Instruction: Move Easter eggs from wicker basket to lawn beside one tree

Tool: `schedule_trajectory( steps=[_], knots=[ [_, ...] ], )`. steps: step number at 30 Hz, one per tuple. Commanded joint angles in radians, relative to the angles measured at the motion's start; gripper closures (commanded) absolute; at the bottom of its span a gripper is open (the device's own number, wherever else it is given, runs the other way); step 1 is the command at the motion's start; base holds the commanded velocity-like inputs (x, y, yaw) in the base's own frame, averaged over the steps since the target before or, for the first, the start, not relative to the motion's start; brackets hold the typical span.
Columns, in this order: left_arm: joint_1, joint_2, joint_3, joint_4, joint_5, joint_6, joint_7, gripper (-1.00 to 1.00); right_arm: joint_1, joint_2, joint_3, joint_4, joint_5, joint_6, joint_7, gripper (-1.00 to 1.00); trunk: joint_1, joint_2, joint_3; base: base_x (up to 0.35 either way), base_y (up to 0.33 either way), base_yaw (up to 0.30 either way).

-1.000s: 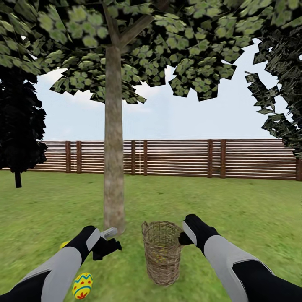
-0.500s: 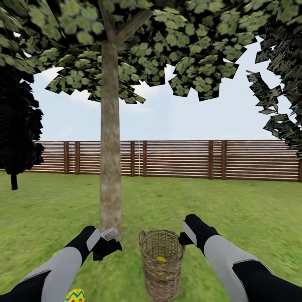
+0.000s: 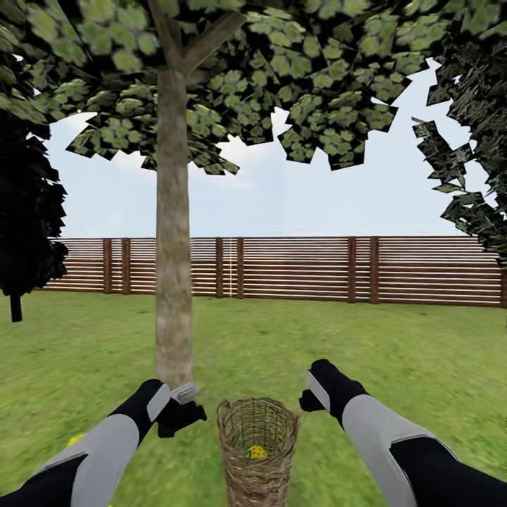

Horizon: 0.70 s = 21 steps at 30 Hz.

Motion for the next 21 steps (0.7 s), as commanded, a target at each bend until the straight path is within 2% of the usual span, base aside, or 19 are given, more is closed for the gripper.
schedule_trajectory(
  steps=[1, 10, 11, 12, 15, 16, 18, 21],
  knots=[
    [0.000, -0.001, 0.000, -0.002, 0.008, 0.005, 0.004, -1.00, 0.000, -0.001, 0.007, -0.002, -0.009, 0.005, -0.005, -1.00, -0.004, 0.007, 0.002, 0.001, -0.304, 0.000],
    [0.000, -0.005, 0.000, -0.002, 0.008, 0.005, 0.004, -1.00, 0.000, -0.001, 0.006, -0.002, -0.009, 0.006, -0.005, -1.00, -0.039, 0.070, 0.030, 0.000, -0.304, 0.000],
    [0.000, -0.002, 0.000, -0.003, 0.008, 0.005, 0.004, -1.00, 0.000, -0.004, 0.004, -0.002, -0.009, 0.006, -0.005, -1.00, -0.042, 0.077, 0.033, 0.000, -0.305, 0.000],
    [0.000, 0.006, 0.001, -0.003, 0.009, 0.006, 0.007, -1.00, 0.000, -0.023, 0.002, -0.002, -0.009, 0.008, -0.003, -1.00, -0.046, 0.084, 0.036, 0.000, -0.306, 0.000],
    [0.000, 0.043, 0.002, -0.003, 0.011, 0.007, 0.002, -1.00, 0.000, -0.088, -0.001, -0.013, -0.016, 0.012, 0.001, -1.00, -0.058, 0.105, 0.046, 0.011, -0.306, 0.000],
    [0.000, 0.064, 0.003, -0.003, 0.012, 0.008, -0.005, -1.00, 0.000, -0.112, -0.003, -0.018, -0.018, 0.013, 0.006, -1.00, -0.062, 0.112, 0.049, 0.070, -0.301, 0.000],
    [0.000, 0.099, 0.003, -0.005, 0.013, 0.010, -0.021, -1.00, 0.000, -0.129, -0.002, -0.021, -0.020, 0.013, 0.023, -1.00, -0.069, 0.126, 0.055, 0.122, -0.281, 0.000],
    [0.000, 0.189, 0.000, -0.009, 0.011, 0.011, -0.044, -1.00, 0.000, -0.134, 0.004, -0.023, -0.018, 0.014, 0.044, -1.00, -0.081, 0.147, 0.064, 0.171, -0.201, 0.000]
  ],
)
